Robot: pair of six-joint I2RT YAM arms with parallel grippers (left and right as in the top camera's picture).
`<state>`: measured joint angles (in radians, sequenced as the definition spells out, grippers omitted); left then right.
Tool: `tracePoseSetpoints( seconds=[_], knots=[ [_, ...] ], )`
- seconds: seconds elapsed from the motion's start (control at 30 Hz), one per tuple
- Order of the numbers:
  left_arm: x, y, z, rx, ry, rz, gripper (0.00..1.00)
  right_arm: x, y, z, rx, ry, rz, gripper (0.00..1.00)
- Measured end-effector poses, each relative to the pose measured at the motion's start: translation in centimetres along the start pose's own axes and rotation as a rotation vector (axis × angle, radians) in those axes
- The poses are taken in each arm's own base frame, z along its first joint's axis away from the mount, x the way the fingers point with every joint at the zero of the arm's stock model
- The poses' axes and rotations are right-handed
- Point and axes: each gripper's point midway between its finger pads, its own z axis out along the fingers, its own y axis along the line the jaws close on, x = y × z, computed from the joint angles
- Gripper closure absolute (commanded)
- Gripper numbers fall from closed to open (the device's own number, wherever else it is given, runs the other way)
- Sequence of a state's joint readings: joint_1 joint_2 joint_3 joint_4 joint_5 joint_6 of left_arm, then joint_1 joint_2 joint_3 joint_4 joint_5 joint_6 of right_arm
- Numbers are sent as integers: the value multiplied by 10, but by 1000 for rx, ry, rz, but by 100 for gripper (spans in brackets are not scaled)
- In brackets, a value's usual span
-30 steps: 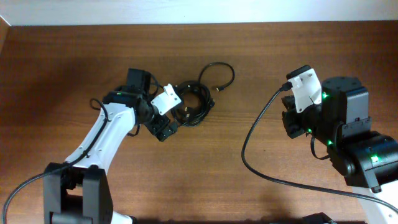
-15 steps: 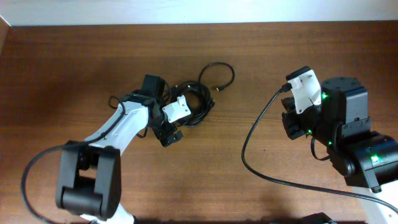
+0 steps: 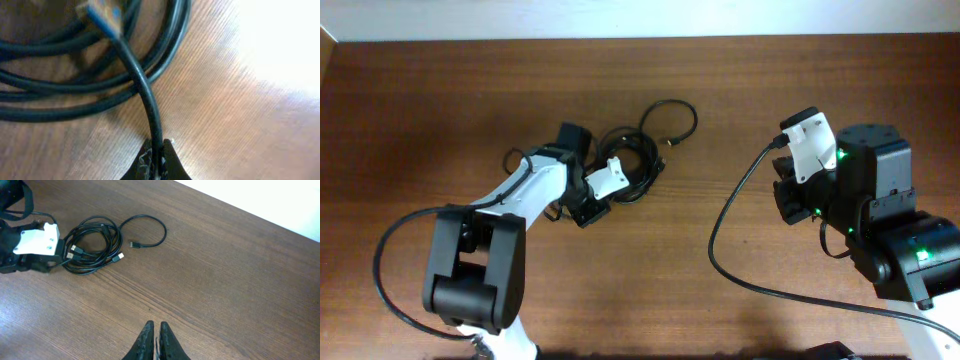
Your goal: Untangle cables
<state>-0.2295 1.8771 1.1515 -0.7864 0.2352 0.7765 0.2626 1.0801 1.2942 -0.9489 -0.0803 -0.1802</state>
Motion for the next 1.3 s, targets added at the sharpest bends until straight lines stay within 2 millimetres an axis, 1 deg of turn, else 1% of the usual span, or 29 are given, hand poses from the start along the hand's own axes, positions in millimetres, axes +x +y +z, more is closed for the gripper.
tracePoseSetpoints(
  seconds=[0.03,0.07,0.1,0.13,0.17,0.2,0.27,0.3,0.33,0.4,0.47,0.5,0.53,0.63,0.67,0.7,0.77,0.8,0.87,0.9,0.93,0.97,1.0,1.03,1.07,1.13,1.17,1.23,1.3],
  knots=[
    [-8,-1,-8,9,-7,-13,100,0,0,0,0,1,0,95],
    [-26,2,-26,-5,-39,-37,100,0,0,0,1,-1,0,94],
    [-36,3,-40,-20,-62,-48,100,0,0,0,1,-1,0,95],
    [-54,3,-70,-47,-101,-65,100,0,0,0,0,-1,0,95],
    [-74,3,-106,-99,-173,-63,100,0,0,0,0,-1,0,95],
    [-86,0,-134,-136,-228,-64,100,0,0,0,0,0,0,95],
    [-100,-21,-201,-178,-312,-78,100,0,1,1,-7,2,1,95],
    [-103,-34,-230,-196,-353,-80,100,0,2,3,-13,5,1,95],
    [-104,-51,-270,-229,-422,-87,100,1,3,6,-22,13,2,95],
    [-99,-79,-318,-257,-501,-102,100,2,8,13,-57,28,4,95],
    [-93,-100,-355,-284,-589,-113,100,3,14,21,-98,47,8,95],
    [-90,-105,-368,-306,-623,-122,100,4,19,25,-130,55,11,95],
    [-86,-107,-374,-319,-634,-134,100,4,27,32,-167,66,6,95],
    [-79,-102,-368,-330,-591,-174,100,-2,51,45,-236,66,-37,95],
    [-79,-96,-364,-345,-571,-185,100,-5,62,47,-264,55,-61,95],
    [-79,-86,-358,-371,-538,-206,100,-10,75,49,-292,42,-86,95],
    [-82,-69,-344,-395,-477,-231,100,-14,93,51,-328,28,-125,95],
    [-85,-61,-333,-393,-443,-240,100,-12,98,55,-339,38,-133,95],
    [-89,-53,-322,-389,-409,-248,100,-7,107,70,-356,76,-144,95],
    [-91,-50,-318,-386,-402,-254,100,-3,110,80,-362,100,-143,89],
    [-92,-48,-318,-388,-406,-262,100,-4,113,94,-364,112,-121,87],
    [-95,-47,-320,-392,-420,-270,100,-8,114,100,-362,100,-102,87],
    [-98,-45,-323,-399,-441,-275,100,-23,115,104,-359,41,-72,74],
    [-101,-44,-325,-404,-458,-283,100,-38,115,104,-356,-15,-53,28],
    [-102,-43,-326,-408,-464,-286,100,-58,115,103,-358,-90,-22,4],
    [-103,-40,-331,-425,-482,-309,100,-96,120,94,-401,-233,52,1],
    [-104,-39,-338,-444,-495,-314,100,-111,124,88,-433,-293,79,2],
    [-105,-39,-355,-477,-532,-316,100,-129,133,78,-483,-360,110,2],
    [-107,-38,-371,-512,-570,-319,100,-135,153,69,-543,-383,109,1]
  ],
)
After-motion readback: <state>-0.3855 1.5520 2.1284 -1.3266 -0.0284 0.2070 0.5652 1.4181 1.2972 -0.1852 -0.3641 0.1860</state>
